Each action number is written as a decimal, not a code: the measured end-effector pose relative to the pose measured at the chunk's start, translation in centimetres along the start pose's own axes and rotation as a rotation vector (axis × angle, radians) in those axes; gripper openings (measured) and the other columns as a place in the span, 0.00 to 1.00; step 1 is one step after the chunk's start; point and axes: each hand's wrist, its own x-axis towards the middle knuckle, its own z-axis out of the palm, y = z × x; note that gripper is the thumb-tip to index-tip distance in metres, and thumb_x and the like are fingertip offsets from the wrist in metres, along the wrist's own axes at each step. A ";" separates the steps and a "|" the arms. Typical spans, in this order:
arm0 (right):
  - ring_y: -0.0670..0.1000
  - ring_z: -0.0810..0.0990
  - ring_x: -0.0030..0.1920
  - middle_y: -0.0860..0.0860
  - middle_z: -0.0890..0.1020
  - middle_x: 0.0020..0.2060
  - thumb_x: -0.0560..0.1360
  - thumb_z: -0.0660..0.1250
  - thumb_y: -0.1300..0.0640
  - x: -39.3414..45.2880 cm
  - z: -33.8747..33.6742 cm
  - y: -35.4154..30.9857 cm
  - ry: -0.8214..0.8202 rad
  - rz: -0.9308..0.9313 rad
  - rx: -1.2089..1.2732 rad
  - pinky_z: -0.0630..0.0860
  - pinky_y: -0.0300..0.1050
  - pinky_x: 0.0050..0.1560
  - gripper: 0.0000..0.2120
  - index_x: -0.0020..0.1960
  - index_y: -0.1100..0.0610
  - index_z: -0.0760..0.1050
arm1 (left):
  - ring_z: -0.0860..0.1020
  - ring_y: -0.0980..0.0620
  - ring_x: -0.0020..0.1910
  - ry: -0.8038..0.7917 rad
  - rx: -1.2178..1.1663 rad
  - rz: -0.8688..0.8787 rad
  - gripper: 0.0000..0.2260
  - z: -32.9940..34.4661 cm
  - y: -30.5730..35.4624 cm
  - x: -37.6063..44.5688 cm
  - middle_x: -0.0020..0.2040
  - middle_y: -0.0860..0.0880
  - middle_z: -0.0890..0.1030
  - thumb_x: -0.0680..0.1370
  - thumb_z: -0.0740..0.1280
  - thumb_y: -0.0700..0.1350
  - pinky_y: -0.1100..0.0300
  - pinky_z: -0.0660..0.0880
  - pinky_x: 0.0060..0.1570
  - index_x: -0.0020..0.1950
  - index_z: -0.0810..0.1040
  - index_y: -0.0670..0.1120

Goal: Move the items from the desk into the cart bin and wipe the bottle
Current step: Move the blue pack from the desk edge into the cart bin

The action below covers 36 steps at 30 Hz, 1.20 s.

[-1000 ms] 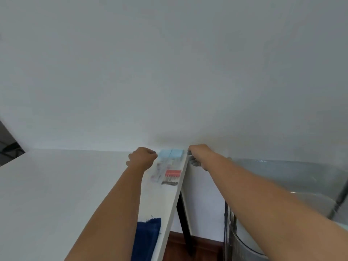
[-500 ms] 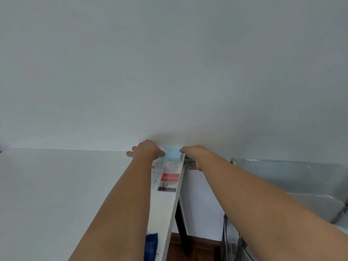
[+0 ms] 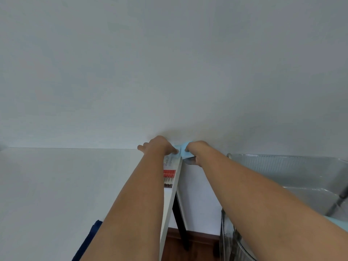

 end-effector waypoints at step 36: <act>0.57 0.80 0.43 0.59 0.79 0.46 0.80 0.60 0.63 -10.4 -9.9 -2.4 -0.087 -0.294 0.520 0.76 0.51 0.51 0.08 0.58 0.59 0.69 | 0.76 0.54 0.39 -0.248 -0.982 0.489 0.07 -5.2 5.0 -10.9 0.45 0.47 0.79 0.81 0.64 0.41 0.63 0.73 0.38 0.57 0.79 0.43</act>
